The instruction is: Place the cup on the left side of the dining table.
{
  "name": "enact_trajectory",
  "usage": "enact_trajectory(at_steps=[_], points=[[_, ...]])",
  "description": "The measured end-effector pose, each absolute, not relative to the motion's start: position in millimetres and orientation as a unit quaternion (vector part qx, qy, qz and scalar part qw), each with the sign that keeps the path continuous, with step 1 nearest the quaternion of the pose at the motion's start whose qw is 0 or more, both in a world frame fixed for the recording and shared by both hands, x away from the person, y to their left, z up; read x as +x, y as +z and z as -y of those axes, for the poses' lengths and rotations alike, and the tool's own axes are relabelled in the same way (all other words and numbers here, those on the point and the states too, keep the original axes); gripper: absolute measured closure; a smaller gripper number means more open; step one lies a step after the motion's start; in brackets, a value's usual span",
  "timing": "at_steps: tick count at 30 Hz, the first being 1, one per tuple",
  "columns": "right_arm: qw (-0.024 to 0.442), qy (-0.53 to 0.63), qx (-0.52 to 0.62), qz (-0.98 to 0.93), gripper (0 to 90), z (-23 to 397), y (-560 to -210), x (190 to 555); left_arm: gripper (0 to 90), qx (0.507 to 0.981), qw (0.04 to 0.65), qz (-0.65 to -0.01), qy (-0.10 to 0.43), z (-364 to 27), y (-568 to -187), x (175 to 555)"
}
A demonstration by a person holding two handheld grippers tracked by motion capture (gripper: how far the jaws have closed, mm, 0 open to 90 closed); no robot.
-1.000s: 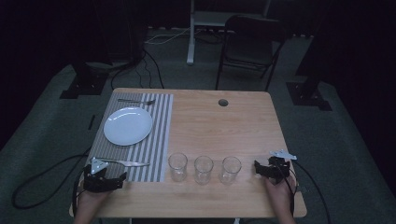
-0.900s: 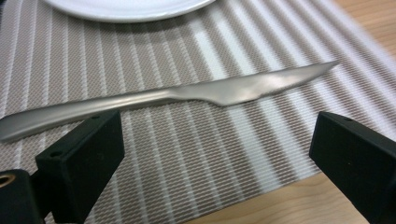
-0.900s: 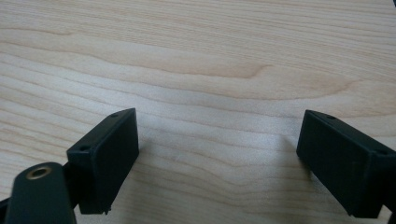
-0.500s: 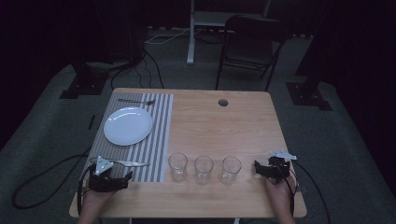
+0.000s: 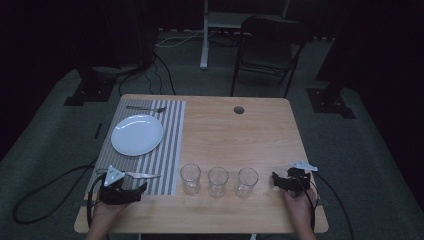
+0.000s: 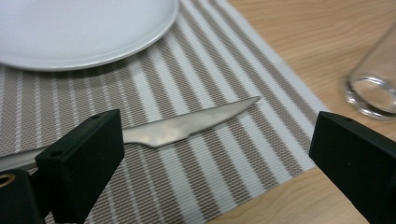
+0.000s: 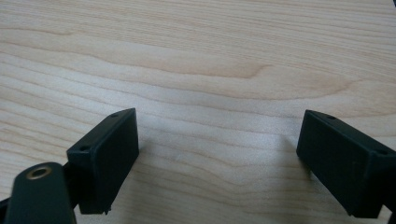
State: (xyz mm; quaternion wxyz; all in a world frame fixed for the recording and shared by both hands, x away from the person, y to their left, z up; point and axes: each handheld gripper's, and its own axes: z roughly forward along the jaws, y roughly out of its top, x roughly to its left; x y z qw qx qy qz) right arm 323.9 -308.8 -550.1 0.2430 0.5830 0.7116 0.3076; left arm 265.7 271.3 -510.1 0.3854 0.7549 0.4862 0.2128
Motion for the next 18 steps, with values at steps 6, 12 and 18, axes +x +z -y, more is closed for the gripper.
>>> enact_trajectory(at_steps=[6,12,18], points=[[0.243,0.308,0.583,-0.712,12.4,309,-550,324,3.8,0.762,0.386,-0.474,0.215,-261,-505,265],[0.243,0.308,0.583,-0.712,12.4,309,-550,324,3.8,0.774,0.394,-0.450,0.207,-248,-501,266],[0.243,0.308,0.583,-0.712,12.4,309,-550,324,3.8,0.781,0.428,-0.416,0.184,-236,-491,264]])
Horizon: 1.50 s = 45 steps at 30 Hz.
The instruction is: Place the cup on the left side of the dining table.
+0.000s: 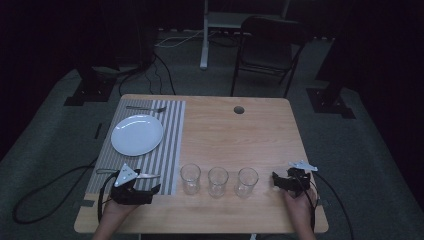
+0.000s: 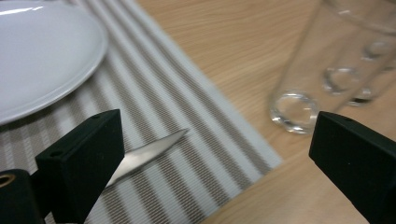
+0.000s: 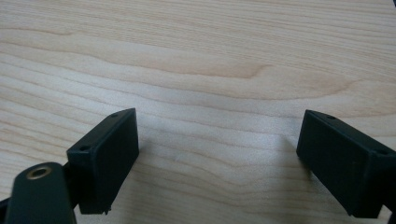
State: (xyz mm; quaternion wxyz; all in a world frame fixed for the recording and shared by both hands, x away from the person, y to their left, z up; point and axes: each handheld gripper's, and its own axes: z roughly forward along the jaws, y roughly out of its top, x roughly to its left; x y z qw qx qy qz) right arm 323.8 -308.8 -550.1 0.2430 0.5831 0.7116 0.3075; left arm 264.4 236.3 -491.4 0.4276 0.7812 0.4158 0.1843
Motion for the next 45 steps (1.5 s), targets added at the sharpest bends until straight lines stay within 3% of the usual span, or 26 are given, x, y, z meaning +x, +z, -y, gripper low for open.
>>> enact_trajectory(at_steps=[18,45], points=[[0.243,0.308,0.583,-0.711,12.4,309,-550,324,3.9,0.800,0.454,-0.350,0.176,-218,-469,273],[0.243,0.307,0.583,-0.712,12.5,309,-550,324,3.9,0.852,0.427,-0.269,0.142,-154,-449,292]])
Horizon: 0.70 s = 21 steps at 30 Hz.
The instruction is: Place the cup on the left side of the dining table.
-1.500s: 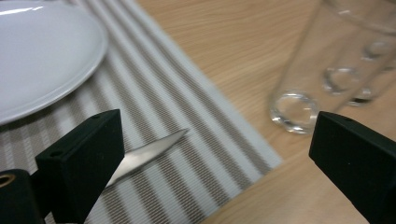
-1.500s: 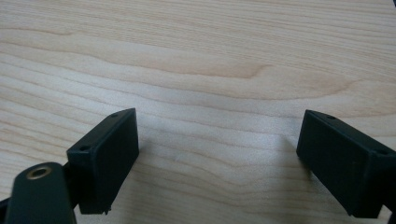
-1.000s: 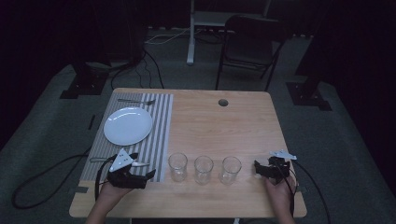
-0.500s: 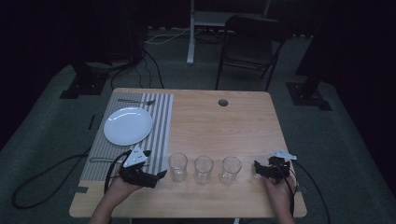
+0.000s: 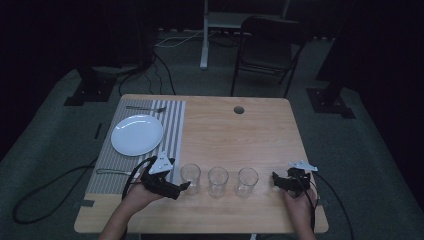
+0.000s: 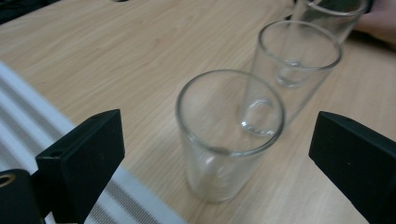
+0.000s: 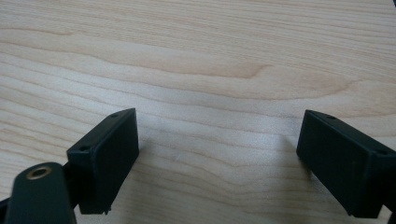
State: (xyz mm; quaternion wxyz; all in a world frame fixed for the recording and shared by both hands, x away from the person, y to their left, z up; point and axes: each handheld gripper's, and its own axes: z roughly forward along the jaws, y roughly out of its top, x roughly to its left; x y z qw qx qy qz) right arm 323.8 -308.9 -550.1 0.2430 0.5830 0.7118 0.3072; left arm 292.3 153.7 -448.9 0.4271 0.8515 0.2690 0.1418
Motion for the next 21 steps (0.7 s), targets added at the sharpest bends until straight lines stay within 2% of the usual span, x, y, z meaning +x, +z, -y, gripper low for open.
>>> enact_trajectory(at_steps=[21], points=[[0.243,0.307,0.583,-0.712,12.5,309,-550,324,3.9,0.873,0.413,-0.229,0.125,-111,-443,303]])
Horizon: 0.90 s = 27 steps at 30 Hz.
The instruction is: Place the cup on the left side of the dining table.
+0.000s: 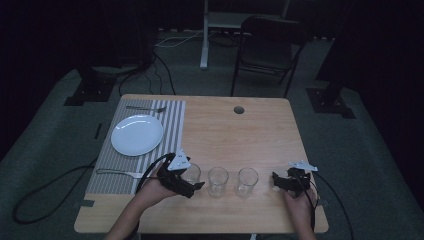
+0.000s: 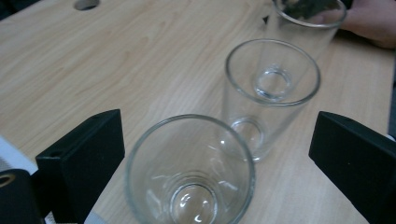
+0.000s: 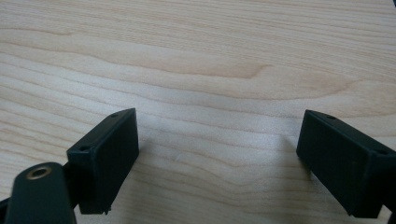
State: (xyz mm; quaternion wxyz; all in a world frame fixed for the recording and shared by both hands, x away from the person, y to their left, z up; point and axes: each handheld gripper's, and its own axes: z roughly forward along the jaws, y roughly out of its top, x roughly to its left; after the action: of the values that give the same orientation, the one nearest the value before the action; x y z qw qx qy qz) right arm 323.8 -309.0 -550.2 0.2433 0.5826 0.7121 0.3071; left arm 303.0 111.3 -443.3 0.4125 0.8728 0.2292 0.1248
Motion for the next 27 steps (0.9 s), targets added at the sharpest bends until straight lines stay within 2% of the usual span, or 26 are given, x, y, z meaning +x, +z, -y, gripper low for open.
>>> enact_trajectory(at_steps=[27], points=[[0.243,0.308,0.583,-0.712,12.4,309,-550,324,4.0,0.895,0.399,-0.173,0.098,-54,-432,309]])
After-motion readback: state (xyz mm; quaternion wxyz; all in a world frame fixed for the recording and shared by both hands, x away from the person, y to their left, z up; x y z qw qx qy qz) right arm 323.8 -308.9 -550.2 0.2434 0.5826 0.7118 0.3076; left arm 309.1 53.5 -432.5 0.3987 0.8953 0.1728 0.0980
